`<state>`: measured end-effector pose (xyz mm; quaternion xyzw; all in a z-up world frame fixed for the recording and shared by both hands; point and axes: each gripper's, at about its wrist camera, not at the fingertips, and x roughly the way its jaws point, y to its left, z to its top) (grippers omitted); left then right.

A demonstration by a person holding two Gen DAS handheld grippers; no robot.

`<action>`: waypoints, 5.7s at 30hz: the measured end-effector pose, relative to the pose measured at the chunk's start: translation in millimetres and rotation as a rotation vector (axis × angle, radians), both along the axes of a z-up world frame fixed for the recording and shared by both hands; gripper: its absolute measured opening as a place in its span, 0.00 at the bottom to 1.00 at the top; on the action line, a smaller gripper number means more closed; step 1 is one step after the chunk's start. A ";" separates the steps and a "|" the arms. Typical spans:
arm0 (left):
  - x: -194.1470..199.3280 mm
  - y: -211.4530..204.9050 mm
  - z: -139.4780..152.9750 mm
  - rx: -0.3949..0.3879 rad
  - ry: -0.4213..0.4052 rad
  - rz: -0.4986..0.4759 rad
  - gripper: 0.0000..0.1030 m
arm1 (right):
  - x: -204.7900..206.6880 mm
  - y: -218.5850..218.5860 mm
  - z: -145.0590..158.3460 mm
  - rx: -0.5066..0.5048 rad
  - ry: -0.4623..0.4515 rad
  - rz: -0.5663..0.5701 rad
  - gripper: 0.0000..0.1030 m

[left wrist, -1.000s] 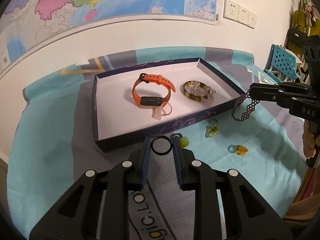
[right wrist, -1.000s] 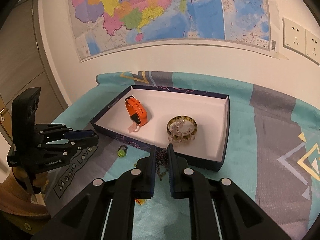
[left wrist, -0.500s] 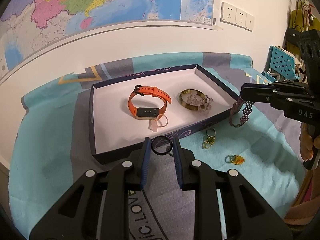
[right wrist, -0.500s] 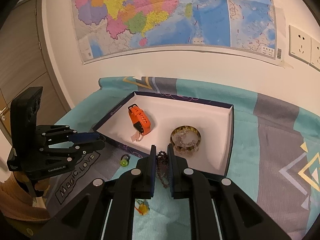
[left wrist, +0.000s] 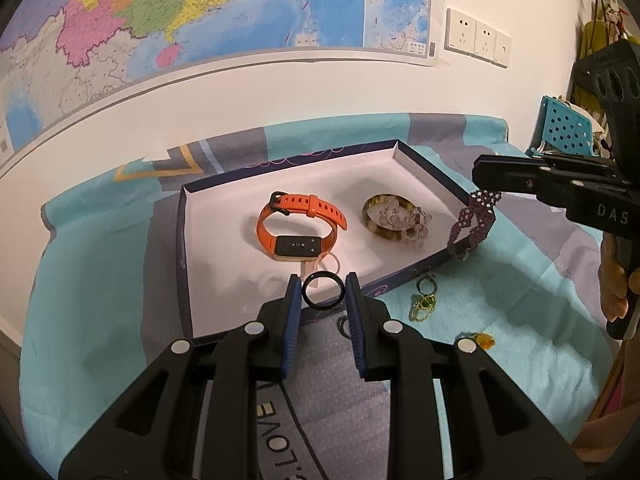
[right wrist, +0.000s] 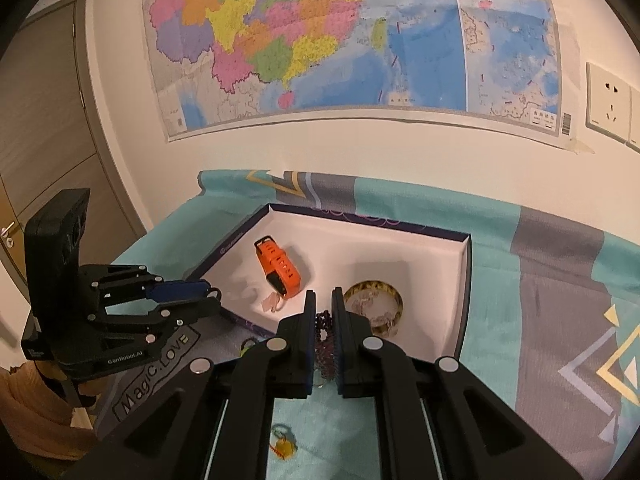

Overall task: Organize jewelry
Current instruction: 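Carry black ring with left gripper while right gripper carries necklace into box, then open left gripper beside watch while right gripper releases necklace near bangle, then close right gripper on amber ring while left gripper moves to green stone ring, then close left gripper on green stone ring while right gripper lifts amber ring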

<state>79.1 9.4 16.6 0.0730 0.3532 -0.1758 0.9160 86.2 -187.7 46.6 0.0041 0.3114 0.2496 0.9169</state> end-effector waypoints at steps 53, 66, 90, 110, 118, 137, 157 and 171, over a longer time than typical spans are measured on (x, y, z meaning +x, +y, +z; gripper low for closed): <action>64.5 -11.2 -39.1 0.009 0.131 0.053 0.22 | 71.0 0.3 -47.2 0.079 0.161 -0.057 0.07; 46.9 -6.8 -24.1 0.017 0.051 0.061 0.42 | 34.9 -6.0 -38.2 0.051 0.127 -0.037 0.21; -25.2 9.3 -37.0 0.037 0.050 -0.034 0.45 | -16.5 22.8 -76.9 -0.025 0.201 0.058 0.33; -3.7 -13.1 -51.4 0.053 0.120 -0.064 0.48 | -48.0 -2.3 -82.9 0.009 0.226 0.058 0.36; 1.7 -21.6 -53.5 0.062 0.132 -0.073 0.47 | -53.0 18.2 -87.1 -0.061 0.209 0.088 0.30; 5.1 -31.0 -53.5 0.054 0.137 -0.063 0.23 | -48.3 9.1 -84.6 -0.037 0.204 0.060 0.14; -11.8 -17.5 -27.6 -0.017 0.094 -0.072 0.23 | -38.4 2.1 -67.0 -0.009 0.153 0.042 0.14; -7.9 -13.9 -10.9 -0.030 0.054 -0.061 0.23 | -25.4 4.2 -53.5 -0.011 0.113 0.036 0.14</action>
